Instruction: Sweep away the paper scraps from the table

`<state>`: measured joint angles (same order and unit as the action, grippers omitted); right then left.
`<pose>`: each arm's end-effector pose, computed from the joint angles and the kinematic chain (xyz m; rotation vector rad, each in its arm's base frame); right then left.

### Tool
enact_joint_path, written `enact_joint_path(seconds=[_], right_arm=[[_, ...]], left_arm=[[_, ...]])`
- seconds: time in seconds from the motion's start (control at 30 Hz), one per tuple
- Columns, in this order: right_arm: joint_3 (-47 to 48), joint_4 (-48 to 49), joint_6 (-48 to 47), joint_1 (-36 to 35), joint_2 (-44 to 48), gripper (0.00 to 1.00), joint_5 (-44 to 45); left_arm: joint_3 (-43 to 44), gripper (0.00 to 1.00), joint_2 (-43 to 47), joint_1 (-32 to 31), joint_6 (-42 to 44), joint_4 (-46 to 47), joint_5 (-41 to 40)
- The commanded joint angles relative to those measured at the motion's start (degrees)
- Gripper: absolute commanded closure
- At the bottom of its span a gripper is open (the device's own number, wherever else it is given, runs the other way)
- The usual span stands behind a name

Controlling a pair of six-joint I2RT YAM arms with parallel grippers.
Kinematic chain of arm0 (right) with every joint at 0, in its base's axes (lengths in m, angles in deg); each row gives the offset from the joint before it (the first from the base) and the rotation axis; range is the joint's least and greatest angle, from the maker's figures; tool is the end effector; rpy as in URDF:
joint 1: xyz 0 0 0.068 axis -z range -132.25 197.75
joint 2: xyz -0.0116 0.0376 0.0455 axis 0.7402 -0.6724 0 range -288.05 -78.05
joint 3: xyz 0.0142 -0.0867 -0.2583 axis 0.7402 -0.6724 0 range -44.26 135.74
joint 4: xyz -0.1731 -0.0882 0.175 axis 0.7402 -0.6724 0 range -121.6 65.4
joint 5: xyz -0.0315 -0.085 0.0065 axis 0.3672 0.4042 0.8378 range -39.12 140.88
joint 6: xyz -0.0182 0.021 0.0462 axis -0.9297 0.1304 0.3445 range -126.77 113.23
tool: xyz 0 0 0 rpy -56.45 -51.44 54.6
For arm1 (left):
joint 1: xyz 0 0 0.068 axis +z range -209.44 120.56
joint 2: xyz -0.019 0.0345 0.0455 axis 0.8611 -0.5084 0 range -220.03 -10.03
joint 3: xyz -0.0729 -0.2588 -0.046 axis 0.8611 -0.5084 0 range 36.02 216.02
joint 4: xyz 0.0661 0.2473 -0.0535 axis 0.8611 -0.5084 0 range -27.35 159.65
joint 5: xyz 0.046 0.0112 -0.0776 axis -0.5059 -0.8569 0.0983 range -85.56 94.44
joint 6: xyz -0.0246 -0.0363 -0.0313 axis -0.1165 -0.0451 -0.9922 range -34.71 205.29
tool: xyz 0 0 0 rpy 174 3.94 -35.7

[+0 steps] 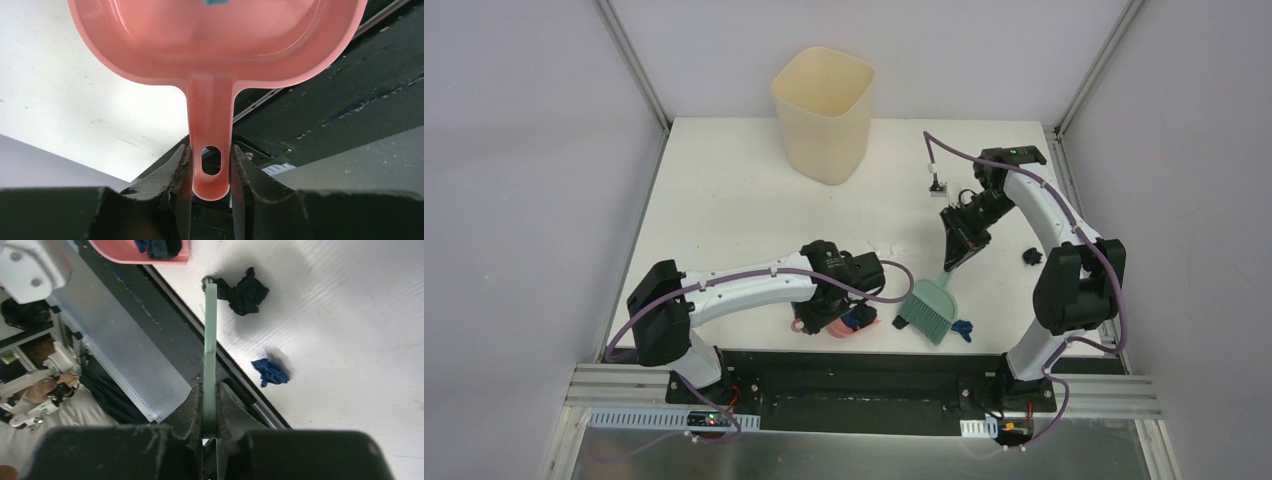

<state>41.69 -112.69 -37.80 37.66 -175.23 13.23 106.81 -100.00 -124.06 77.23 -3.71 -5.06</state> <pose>0.2801 0.0719 0.2858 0.9532 -2.7735 -1.0263 0.1194 -0.2380 0.2446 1.4593 2.7002 0.2457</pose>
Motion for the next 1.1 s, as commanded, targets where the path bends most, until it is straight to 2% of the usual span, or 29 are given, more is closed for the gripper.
enact_joint_path(seconds=[0.0,0.1,0.27,0.43,0.57,0.8,0.93,1.07], right_arm=[[0.22,9.61,2.44,-1.75,-1.24,1.00,6.72],[4.36,15.26,7.58,-1.69,-5.18,1.00,10.49],[12.22,19.27,12.16,-2.02,-8.20,1.00,7.03],[15.90,20.15,14.70,-2.04,-6.79,1.00,2.05],[16.38,21.19,17.24,-1.68,-3.58,1.00,2.96],[22.53,20.48,19.64,-1.37,-4.84,1.00,10.57],[24.70,23.54,20.60,-1.32,-7.31,1.00,15.53],[26.17,26.52,20.84,-2.31,-10.61,1.00,24.04]], left_arm=[[0.32,0.86,-0.35,-1.66,-0.73,1.26,1.15],[0.36,0.86,-1.21,-2.04,-0.78,2.06,1.64],[0.65,0.85,-2.30,-2.91,-1.29,1.60,1.46],[-0.10,0.84,-3.28,-2.91,-3.17,2.40,1.00],[0.53,0.83,-4.24,-2.86,-4.36,3.99,0.95],[3.86,0.84,-7.60,-2.07,-7.84,3.21,-0.83],[3.43,0.84,-7.23,0.45,-9.70,3.29,-1.45],[3.04,0.84,-6.62,2.45,-10.14,3.50,-1.98]])
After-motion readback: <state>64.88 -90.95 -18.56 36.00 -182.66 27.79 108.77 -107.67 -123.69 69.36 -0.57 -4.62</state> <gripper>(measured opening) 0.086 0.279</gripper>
